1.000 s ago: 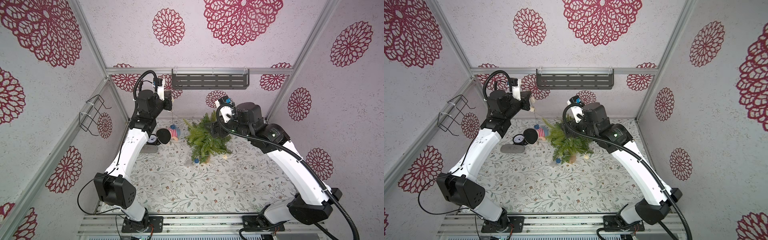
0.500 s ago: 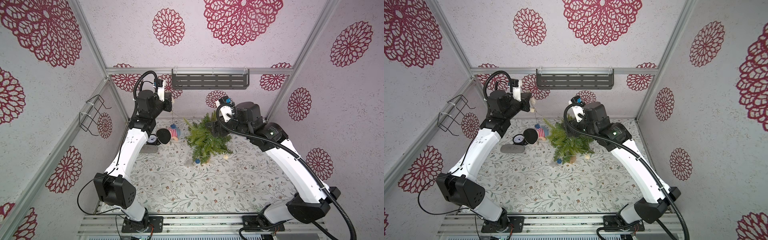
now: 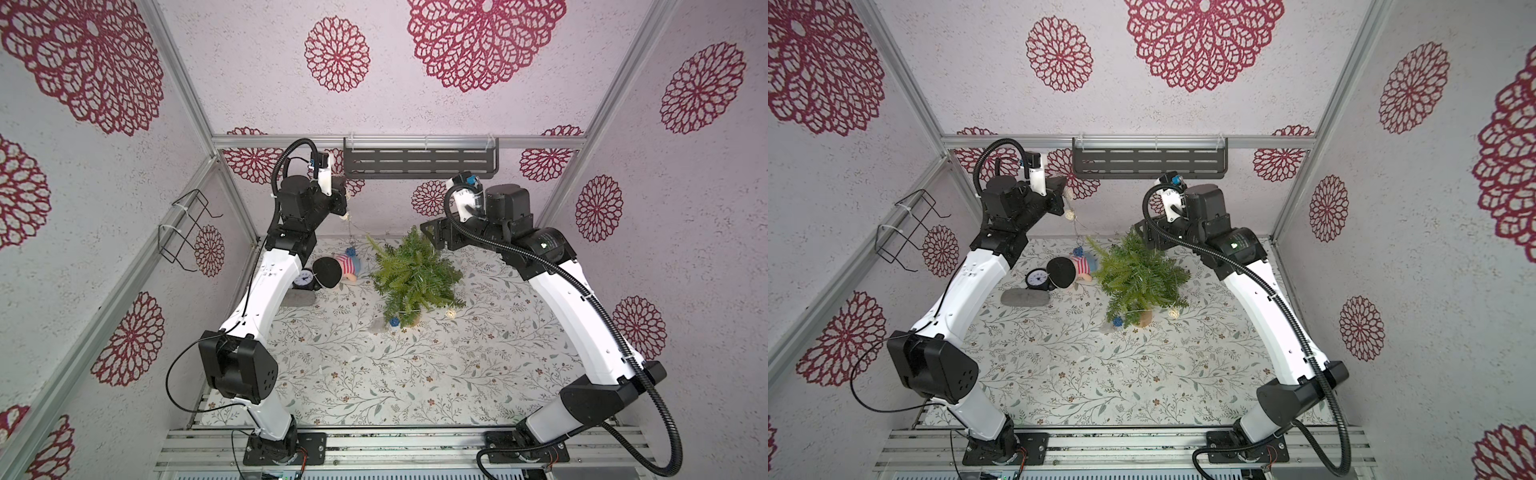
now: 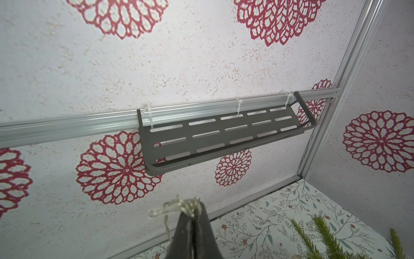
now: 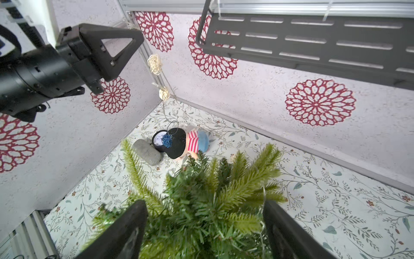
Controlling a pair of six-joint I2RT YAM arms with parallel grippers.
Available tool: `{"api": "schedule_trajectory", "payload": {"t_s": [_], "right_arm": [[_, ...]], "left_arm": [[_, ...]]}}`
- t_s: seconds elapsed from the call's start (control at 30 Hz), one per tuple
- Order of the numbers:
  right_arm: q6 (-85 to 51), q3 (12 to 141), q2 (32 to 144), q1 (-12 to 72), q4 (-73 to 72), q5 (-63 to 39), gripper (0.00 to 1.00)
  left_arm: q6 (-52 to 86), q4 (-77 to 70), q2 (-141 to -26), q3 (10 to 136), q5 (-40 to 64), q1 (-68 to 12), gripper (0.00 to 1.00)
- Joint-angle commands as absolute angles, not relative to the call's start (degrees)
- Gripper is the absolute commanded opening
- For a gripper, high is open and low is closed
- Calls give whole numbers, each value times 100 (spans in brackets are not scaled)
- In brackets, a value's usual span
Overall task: Remove string lights from the small christmas tree
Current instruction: Remove the light string from the Christmas tree.
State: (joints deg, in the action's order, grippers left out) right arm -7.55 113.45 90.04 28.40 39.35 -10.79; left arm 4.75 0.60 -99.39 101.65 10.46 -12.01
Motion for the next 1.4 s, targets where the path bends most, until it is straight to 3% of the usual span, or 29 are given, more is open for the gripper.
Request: {"api": "schedule_trajectory", "payload": {"t_s": [0.0,0.5,0.9,1.07,1.37], "right_arm": [[-781,11591,9067,2546,3524,-1506,85],[-488,12085,10359,1210,2488,-3003,84],[-393,13087,11817,1046,1796,-4498,81],[-654,13112,12103,1052,1110,-4784,78],[-1325,13283,12731,1096,-75,-5358,62]], "left_arm": [[432,-470,-10149,10526,1177,-1160,0],[467,-662,-11866,12477,2012,-1362,0],[1203,-1623,-12970,13978,2527,-1639,0],[1805,-2138,-13306,14271,2491,-1734,0],[1998,-2397,-13663,14494,2402,-1996,0]]}}
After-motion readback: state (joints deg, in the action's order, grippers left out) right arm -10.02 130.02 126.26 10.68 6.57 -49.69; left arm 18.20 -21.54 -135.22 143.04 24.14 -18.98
